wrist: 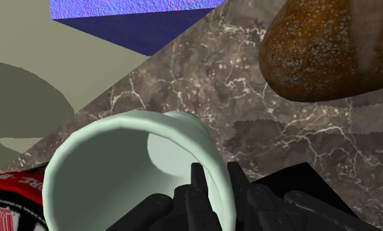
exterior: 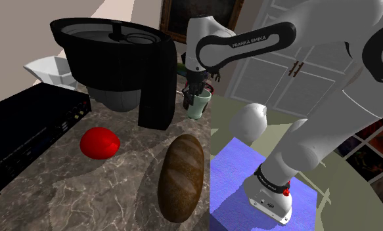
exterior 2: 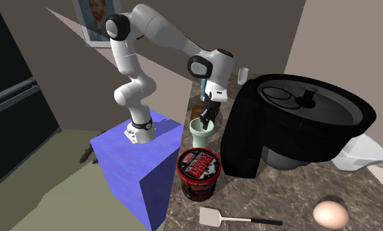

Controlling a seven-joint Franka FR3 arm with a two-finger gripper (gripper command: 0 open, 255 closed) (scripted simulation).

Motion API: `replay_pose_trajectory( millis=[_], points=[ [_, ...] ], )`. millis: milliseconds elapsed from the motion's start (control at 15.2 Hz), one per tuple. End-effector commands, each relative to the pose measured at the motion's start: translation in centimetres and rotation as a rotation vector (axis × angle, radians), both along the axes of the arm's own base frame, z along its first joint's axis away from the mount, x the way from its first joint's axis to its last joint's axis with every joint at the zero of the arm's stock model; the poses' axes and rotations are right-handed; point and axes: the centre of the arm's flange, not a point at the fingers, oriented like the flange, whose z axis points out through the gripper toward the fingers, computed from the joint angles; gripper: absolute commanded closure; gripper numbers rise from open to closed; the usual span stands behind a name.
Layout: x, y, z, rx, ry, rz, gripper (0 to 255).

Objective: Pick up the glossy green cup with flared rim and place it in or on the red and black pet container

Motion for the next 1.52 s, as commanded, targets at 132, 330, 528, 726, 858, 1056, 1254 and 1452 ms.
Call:
replay_pose_trajectory(
  millis=[132,330,528,726,858,1056,1254,1452],
  points=[
    [-0.1,0.0,2.1,0.0,0.0,0.0,255],
    [-0.1,0.0,3.7,0.0,0.0,0.0,255],
    [-0.1,0.0,5.3,0.0,0.0,0.0,255],
    [-0.1,0.0,6.9,0.0,0.0,0.0,255],
    [-0.1,0.0,7.9,0.0,0.0,0.0,255],
    [-0.1,0.0,9.5,0.0,0.0,0.0,255],
    [-0.1,0.0,11.1,0.0,0.0,0.0,255],
    [-0.1,0.0,12.7,0.0,0.0,0.0,255]
  ],
)
